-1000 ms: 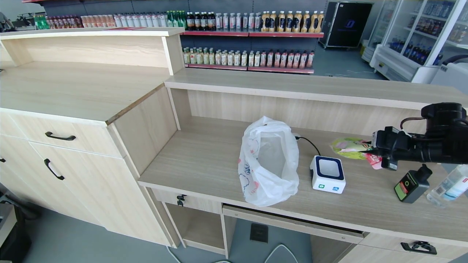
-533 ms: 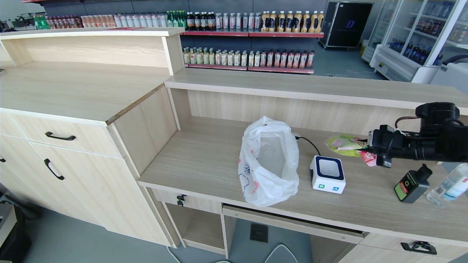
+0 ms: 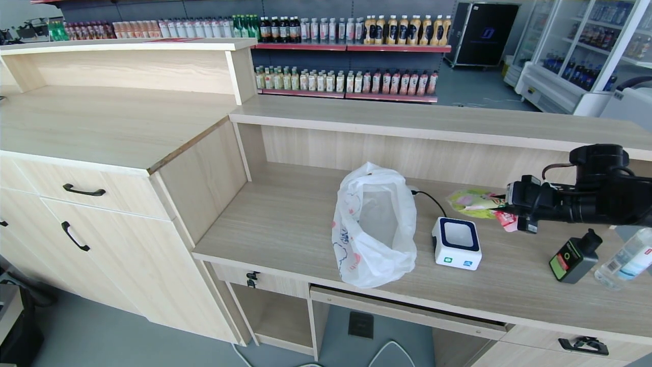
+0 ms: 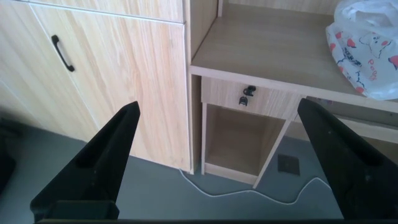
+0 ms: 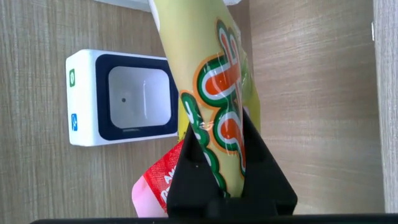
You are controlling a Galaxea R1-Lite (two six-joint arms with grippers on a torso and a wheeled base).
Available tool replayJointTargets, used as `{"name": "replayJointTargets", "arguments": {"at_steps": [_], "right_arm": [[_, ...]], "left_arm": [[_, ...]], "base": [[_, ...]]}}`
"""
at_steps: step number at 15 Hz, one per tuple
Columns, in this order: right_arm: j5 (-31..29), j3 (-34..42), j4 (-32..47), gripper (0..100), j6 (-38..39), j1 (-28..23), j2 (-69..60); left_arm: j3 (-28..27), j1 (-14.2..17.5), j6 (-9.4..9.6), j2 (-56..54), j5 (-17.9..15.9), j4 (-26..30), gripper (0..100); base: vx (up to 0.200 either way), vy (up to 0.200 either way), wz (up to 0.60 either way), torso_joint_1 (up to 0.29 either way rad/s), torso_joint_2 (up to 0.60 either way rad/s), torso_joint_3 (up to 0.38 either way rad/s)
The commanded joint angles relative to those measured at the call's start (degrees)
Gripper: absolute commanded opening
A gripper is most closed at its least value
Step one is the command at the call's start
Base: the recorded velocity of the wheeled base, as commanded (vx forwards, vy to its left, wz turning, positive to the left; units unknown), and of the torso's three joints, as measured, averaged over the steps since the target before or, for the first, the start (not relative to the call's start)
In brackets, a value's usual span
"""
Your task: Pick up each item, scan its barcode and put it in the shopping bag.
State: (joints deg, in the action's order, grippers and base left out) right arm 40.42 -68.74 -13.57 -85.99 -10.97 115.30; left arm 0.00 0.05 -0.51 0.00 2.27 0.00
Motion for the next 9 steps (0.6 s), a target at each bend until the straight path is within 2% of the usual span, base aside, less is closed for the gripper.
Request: {"name": "replayJointTargets", "arguments": {"at_steps": [1,3,4,7,9], "right_arm": [[-0.1,-0.1,0.0,0,0.0,0.0,-0.7],[-0.1,1.2,0.8,0,1.2,0.0,-5.8],[-0.2,3.0,1.7,0,4.4,0.0,-10.1],[-0.9,7.7,4.1,0,28.7,-1.0,-24.2],[-5.8,10.3,5.9,0,46.4,-4.8,-30.6]], "left_arm": [[0.0,0.0,-0.02,0.0,0.0,0.0,100],[0.0,0.0,-0.02,0.0,0.0,0.0,100],[0.0,0.0,-0.02,0.0,0.0,0.0,100],[0.0,0.0,-0.02,0.0,0.0,0.0,100],[0.0,0.0,-0.02,0.0,0.0,0.0,100]], "base": [[0.0,0.0,0.0,0.0,0.0,0.0],[0.0,0.0,0.0,0.0,0.0,0.0],[0.0,0.0,0.0,0.0,0.0,0.0],[0.0,0.0,0.0,0.0,0.0,0.0],[0.0,0.0,0.0,0.0,0.0,0.0]]}}
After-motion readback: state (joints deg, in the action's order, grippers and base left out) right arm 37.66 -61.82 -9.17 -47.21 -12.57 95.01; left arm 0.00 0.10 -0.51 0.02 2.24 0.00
